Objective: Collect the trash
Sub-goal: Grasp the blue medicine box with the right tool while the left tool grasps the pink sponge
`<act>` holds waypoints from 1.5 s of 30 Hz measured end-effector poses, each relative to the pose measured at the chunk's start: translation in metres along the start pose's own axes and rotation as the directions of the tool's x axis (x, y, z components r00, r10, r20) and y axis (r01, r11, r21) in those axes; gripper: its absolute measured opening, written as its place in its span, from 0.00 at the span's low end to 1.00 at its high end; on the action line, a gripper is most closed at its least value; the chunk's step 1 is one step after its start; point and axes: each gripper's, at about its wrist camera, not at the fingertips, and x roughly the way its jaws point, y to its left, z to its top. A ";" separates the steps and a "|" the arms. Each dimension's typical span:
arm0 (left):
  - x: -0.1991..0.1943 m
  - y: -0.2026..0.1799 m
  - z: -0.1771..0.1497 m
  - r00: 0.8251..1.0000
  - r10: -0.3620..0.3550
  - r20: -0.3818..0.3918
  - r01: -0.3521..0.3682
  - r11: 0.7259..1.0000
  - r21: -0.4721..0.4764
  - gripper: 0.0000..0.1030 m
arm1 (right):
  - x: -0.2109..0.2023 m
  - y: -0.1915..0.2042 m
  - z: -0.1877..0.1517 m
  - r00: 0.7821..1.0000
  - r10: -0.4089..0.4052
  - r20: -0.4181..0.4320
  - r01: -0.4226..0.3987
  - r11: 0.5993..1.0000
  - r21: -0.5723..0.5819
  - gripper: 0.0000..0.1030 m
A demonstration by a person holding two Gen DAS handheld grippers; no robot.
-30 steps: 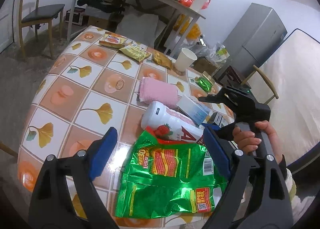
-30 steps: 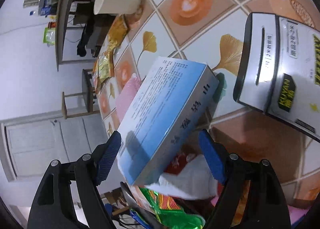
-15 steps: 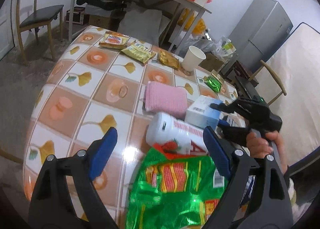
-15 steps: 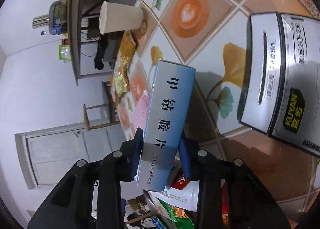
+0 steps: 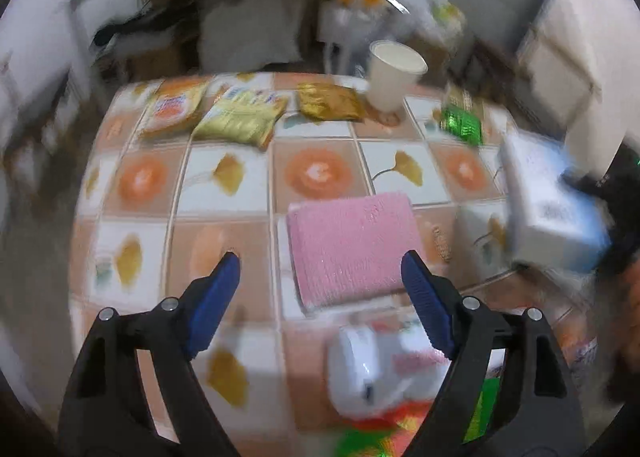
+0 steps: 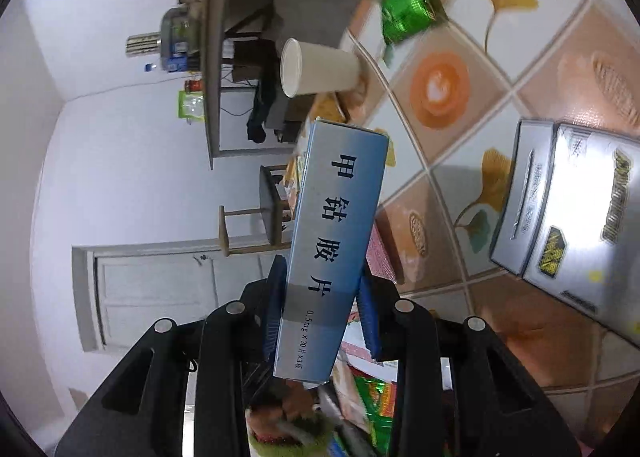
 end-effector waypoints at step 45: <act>0.126 -0.009 0.075 0.934 -0.250 -0.256 0.249 0.968 -0.039 0.88 | -0.056 -0.020 0.028 0.999 0.040 0.018 -0.040 0.999 -0.020 0.33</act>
